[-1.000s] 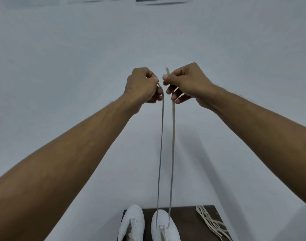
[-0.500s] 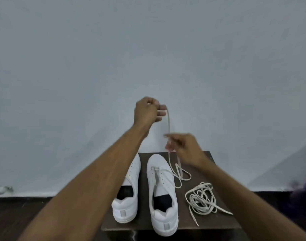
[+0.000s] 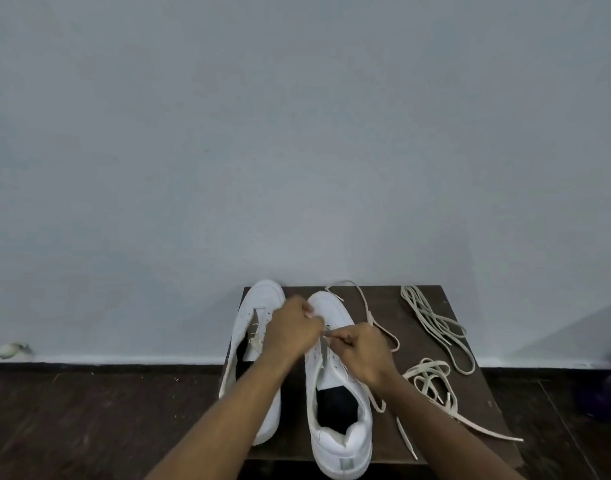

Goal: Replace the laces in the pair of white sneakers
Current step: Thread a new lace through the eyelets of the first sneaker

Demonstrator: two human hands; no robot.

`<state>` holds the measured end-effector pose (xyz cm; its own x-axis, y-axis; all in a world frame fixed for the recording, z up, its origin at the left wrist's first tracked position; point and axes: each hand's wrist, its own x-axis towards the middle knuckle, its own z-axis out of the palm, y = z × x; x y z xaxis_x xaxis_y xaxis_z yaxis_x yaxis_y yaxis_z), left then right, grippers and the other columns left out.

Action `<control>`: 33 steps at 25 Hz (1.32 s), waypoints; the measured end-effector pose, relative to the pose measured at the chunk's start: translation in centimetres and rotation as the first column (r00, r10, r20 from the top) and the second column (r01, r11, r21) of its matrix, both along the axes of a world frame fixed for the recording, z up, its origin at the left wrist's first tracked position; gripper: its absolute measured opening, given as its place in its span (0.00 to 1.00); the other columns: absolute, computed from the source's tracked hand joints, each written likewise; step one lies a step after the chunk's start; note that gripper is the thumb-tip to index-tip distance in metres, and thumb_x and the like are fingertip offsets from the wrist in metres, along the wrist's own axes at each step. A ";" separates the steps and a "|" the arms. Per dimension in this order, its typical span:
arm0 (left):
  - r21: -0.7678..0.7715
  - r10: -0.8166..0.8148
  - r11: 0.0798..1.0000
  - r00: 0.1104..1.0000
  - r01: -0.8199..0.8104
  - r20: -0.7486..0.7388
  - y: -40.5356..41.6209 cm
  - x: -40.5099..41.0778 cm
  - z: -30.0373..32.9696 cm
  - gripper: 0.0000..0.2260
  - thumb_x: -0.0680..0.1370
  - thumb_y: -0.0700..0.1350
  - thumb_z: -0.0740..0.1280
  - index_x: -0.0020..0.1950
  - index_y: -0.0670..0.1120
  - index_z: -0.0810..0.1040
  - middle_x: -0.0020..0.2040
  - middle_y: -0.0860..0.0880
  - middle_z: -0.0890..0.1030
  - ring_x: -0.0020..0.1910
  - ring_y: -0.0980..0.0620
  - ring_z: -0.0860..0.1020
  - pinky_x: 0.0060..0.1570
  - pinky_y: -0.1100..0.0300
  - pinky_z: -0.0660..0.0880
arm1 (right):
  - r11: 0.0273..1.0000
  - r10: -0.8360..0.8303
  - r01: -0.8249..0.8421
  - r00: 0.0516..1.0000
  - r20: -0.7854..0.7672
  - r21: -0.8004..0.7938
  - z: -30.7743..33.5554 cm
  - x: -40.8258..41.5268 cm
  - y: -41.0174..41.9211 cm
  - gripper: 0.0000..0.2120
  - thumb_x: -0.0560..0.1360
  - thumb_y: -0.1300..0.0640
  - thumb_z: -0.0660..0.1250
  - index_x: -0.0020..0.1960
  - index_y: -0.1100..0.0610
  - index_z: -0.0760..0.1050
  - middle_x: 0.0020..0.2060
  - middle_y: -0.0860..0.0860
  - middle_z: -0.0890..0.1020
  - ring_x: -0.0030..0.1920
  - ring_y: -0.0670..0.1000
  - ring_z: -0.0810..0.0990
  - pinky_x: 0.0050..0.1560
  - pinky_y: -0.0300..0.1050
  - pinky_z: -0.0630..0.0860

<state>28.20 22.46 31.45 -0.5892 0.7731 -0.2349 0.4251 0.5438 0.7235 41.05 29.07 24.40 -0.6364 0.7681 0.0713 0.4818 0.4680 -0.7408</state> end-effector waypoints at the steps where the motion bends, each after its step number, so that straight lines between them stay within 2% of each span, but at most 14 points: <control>1: -0.073 -0.036 0.997 0.999 0.035 -0.015 -0.5 0.6 -0.4 0.05 0.71 0.49 0.67 0.45 0.50 0.76 0.43 0.52 0.81 0.42 0.50 0.81 0.48 0.51 0.80 | 0.999 -0.027 0.027 1.000 0.007 -0.022 -0.1 -0.1 -0.1 0.13 0.75 0.51 0.66 0.32 0.44 0.78 0.22 0.44 0.73 0.25 0.45 0.69 0.30 0.43 0.67; 3: -0.156 -0.104 0.984 0.991 0.090 -0.087 -1.0 1.7 -0.9 0.04 0.71 0.47 0.67 0.39 0.48 0.75 0.41 0.51 0.81 0.41 0.50 0.79 0.43 0.57 0.77 | 0.997 -0.070 0.071 0.997 0.021 -0.022 -0.1 -0.4 -0.5 0.11 0.73 0.52 0.66 0.39 0.37 0.82 0.29 0.41 0.81 0.31 0.44 0.77 0.33 0.42 0.72; 5: -0.160 -0.104 0.984 0.981 0.077 -0.164 -1.4 2.5 -1.0 0.04 0.74 0.44 0.64 0.40 0.46 0.76 0.42 0.48 0.80 0.40 0.48 0.76 0.39 0.59 0.71 | 0.994 -0.106 0.106 0.993 0.054 -0.002 0.0 -0.6 -1.0 0.08 0.75 0.51 0.66 0.49 0.42 0.83 0.40 0.43 0.85 0.40 0.45 0.82 0.38 0.42 0.75; 8: -0.077 0.023 0.996 0.989 -0.035 -0.147 -2.0 2.7 -2.0 0.09 0.75 0.44 0.62 0.47 0.39 0.78 0.45 0.42 0.81 0.45 0.42 0.79 0.38 0.58 0.68 | 0.996 -0.085 0.082 0.992 0.096 0.036 -0.1 -0.6 -1.3 0.09 0.79 0.51 0.63 0.51 0.47 0.82 0.45 0.45 0.84 0.46 0.47 0.81 0.44 0.45 0.75; 9: -0.056 0.061 0.996 0.994 -0.067 -0.094 -2.1 2.5 -2.3 0.09 0.74 0.42 0.62 0.45 0.38 0.78 0.43 0.41 0.81 0.44 0.41 0.79 0.38 0.57 0.67 | 0.997 -0.079 0.076 0.992 0.097 0.034 -0.2 -0.6 -1.3 0.09 0.79 0.51 0.62 0.51 0.48 0.82 0.45 0.45 0.84 0.47 0.47 0.80 0.45 0.45 0.75; 11: -0.021 0.098 0.995 0.995 -0.097 0.030 -2.2 2.1 -2.5 0.08 0.71 0.37 0.61 0.32 0.42 0.73 0.30 0.45 0.73 0.31 0.44 0.72 0.34 0.58 0.63 | 0.995 -0.090 0.085 0.990 0.107 0.053 0.0 -0.9 -1.5 0.09 0.79 0.51 0.62 0.49 0.49 0.81 0.44 0.45 0.84 0.47 0.47 0.80 0.44 0.45 0.75; 13: -0.001 0.109 0.994 0.989 -0.109 0.099 -2.1 1.5 -2.5 0.11 0.69 0.35 0.59 0.28 0.46 0.68 0.26 0.50 0.68 0.27 0.49 0.66 0.31 0.58 0.63 | 0.989 -0.127 0.116 0.984 0.122 0.088 0.0 -1.3 -1.6 0.09 0.79 0.50 0.62 0.48 0.49 0.81 0.43 0.46 0.84 0.46 0.49 0.81 0.43 0.44 0.74; 16: 0.013 0.124 0.992 0.987 -0.126 0.105 -2.0 1.0 -3.2 0.10 0.69 0.35 0.58 0.29 0.46 0.69 0.27 0.49 0.69 0.29 0.48 0.66 0.31 0.56 0.65 | 0.978 -0.181 0.158 0.969 0.170 0.136 0.0 -2.0 -1.8 0.10 0.79 0.48 0.61 0.47 0.50 0.80 0.44 0.47 0.84 0.48 0.52 0.81 0.41 0.43 0.71; 19: 0.036 0.117 0.992 0.986 -0.122 0.117 -2.0 1.2 -3.8 0.10 0.69 0.36 0.57 0.34 0.46 0.76 0.29 0.48 0.71 0.30 0.48 0.67 0.32 0.56 0.65 | 0.978 -0.177 0.152 0.968 0.177 0.146 -0.1 -2.2 -1.7 0.11 0.79 0.48 0.61 0.46 0.50 0.79 0.45 0.48 0.84 0.48 0.53 0.81 0.42 0.45 0.71; 22: 0.064 0.105 0.992 0.988 -0.113 0.115 -2.0 1.2 -4.1 0.10 0.69 0.41 0.58 0.37 0.48 0.80 0.30 0.48 0.73 0.30 0.49 0.68 0.33 0.56 0.66 | 0.984 -0.137 0.116 0.977 0.164 0.133 -0.3 -2.1 -1.5 0.11 0.79 0.48 0.61 0.46 0.50 0.79 0.44 0.48 0.84 0.48 0.53 0.80 0.43 0.46 0.72; 25: 0.071 0.129 0.987 0.980 -0.141 0.150 -2.1 1.3 -3.9 0.12 0.63 0.47 0.56 0.37 0.49 0.79 0.29 0.48 0.73 0.30 0.49 0.68 0.33 0.56 0.66 | 0.983 -0.150 0.134 0.979 0.134 0.124 -0.2 -2.0 -1.7 0.10 0.79 0.48 0.61 0.47 0.50 0.79 0.44 0.47 0.84 0.48 0.52 0.80 0.43 0.45 0.71; 28: 0.077 0.134 0.986 0.973 -0.150 0.187 -2.1 1.2 -4.0 0.15 0.62 0.47 0.56 0.38 0.47 0.80 0.29 0.47 0.72 0.30 0.49 0.68 0.33 0.55 0.66 | 0.983 -0.159 0.148 0.982 0.104 0.107 -0.3 -2.0 -1.8 0.09 0.79 0.48 0.62 0.48 0.48 0.80 0.45 0.46 0.84 0.48 0.51 0.80 0.41 0.43 0.69; 30: 0.068 0.122 0.988 0.975 -0.137 0.186 -2.2 1.3 -4.0 0.14 0.62 0.46 0.56 0.37 0.48 0.80 0.29 0.48 0.72 0.30 0.49 0.68 0.33 0.55 0.65 | 0.984 -0.162 0.148 0.977 0.140 0.104 -0.1 -2.3 -1.8 0.09 0.79 0.48 0.61 0.48 0.49 0.80 0.45 0.47 0.84 0.48 0.52 0.80 0.42 0.44 0.72; 33: 0.069 0.152 0.983 0.959 -0.173 0.239 -2.4 1.3 -4.0 0.13 0.66 0.42 0.57 0.38 0.43 0.81 0.28 0.49 0.74 0.30 0.48 0.70 0.32 0.54 0.68 | 0.988 -0.138 0.120 0.968 0.211 0.097 0.1 -2.5 -1.6 0.10 0.79 0.48 0.61 0.48 0.49 0.80 0.45 0.48 0.84 0.49 0.53 0.80 0.45 0.46 0.74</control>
